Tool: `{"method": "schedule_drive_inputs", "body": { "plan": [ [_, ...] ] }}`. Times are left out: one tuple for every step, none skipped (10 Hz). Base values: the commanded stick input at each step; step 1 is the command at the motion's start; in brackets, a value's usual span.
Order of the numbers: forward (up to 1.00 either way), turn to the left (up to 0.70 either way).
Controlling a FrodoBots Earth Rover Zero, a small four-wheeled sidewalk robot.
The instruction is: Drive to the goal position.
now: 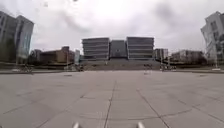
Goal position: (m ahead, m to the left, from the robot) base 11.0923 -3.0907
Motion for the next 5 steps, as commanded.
{"method": "schedule_drive_inputs", "body": {
  "plan": [
    [0.70, 0.00],
    [0.70, 0.00],
    [0.70, 0.00],
    [0.70, 0.00],
    [0.70, 0.00]
  ]
}}
